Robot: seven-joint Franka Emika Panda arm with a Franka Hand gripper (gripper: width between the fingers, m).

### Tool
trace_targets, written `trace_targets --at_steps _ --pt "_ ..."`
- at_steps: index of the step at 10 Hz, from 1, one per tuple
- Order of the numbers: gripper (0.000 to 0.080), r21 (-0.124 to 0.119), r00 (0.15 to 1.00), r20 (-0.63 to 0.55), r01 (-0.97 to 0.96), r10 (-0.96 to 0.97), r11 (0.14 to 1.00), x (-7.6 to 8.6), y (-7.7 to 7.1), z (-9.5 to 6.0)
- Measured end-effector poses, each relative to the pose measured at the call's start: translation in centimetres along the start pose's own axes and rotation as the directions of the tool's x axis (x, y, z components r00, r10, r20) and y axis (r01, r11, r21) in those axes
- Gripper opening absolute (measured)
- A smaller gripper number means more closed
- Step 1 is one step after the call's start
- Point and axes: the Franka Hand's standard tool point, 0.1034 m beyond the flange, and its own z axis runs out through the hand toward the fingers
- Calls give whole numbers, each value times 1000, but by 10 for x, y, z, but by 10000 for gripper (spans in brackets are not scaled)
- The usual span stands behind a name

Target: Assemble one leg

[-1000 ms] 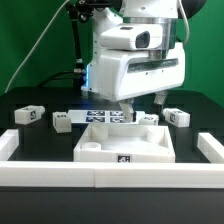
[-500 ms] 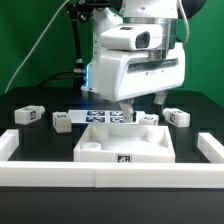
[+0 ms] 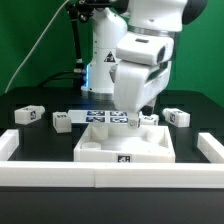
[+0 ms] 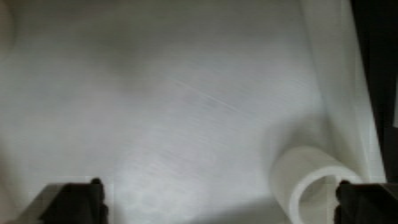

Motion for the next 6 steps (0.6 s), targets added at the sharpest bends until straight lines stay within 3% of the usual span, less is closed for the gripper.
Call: trace_targets --at_steps 3,4,5,6 --pt "649 1 1000 0 -1 1 1000 -1 0 1" --pt "649 -52 992 -45 113 -116 992 -3 1 3" --pt "649 -104 974 -77 203 -212 974 -15 -6 8" --pt "650 -123 959 -84 259 -270 958 -24 -13 12"
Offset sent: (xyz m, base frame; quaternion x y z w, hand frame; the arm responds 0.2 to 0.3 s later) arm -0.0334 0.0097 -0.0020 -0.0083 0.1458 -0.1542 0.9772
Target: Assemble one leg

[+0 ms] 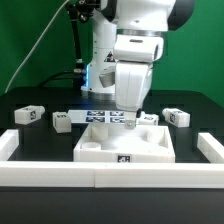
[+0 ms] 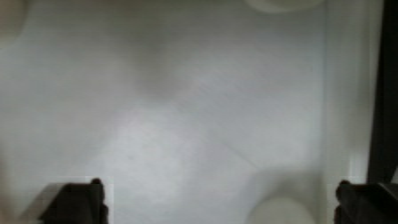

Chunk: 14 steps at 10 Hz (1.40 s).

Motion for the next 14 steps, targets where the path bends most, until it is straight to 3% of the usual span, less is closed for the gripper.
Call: trace_targets --at_steps 1,6,7,9,13,14 --pt "650 12 1000 3 4 -4 1000 0 -4 2" --pt "650 12 1000 3 4 -4 1000 -1 -4 3" --pt "650 5 1000 -5 5 -5 1000 -3 -13 7" --pt "650 25 1000 -8 6 -6 1000 -5 -35 17" --pt "649 31 1000 -20 -5 5 1000 -9 -45 37" --pt "527 29 1000 -20 -7 8 1000 -9 -43 37"
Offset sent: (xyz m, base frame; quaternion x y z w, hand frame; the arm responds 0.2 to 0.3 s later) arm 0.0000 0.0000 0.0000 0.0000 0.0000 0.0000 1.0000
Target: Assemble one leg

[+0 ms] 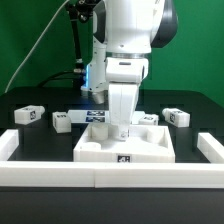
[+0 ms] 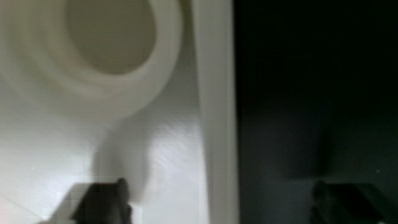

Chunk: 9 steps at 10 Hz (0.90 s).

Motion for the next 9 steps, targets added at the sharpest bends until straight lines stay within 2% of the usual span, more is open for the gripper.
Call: trace_targets --at_steps 1,2,3,4,6,9 --pt "390 1 1000 0 0 0 1000 0 -1 0" --pt "390 1 1000 0 0 0 1000 0 -1 0" --pt "206 1 1000 0 0 0 1000 0 -1 0" --pt "81 1 1000 0 0 0 1000 0 -1 0" --pt "54 1 1000 0 0 0 1000 0 -1 0" --pt "54 1 1000 0 0 0 1000 0 -1 0"
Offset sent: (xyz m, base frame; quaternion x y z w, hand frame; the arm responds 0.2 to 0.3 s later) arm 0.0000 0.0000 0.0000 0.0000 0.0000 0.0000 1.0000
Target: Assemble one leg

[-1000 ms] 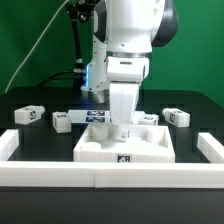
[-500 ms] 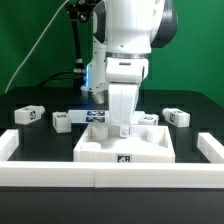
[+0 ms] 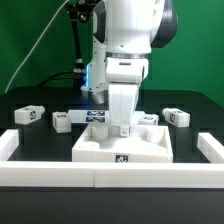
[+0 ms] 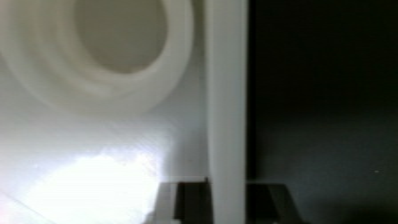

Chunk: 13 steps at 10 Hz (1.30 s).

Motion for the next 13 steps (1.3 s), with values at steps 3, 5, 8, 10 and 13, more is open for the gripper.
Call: trace_targets --at_steps 3,5,8,10,13 --pt "54 -8 979 7 201 -201 979 3 6 0" --pt "55 -8 972 10 233 -233 972 10 4 0" --pt "55 -13 983 5 184 -184 983 23 9 0" --pt "55 -29 987 -1 158 -158 987 41 19 0" --pt "55 -39 986 -6 165 -165 986 51 25 0"
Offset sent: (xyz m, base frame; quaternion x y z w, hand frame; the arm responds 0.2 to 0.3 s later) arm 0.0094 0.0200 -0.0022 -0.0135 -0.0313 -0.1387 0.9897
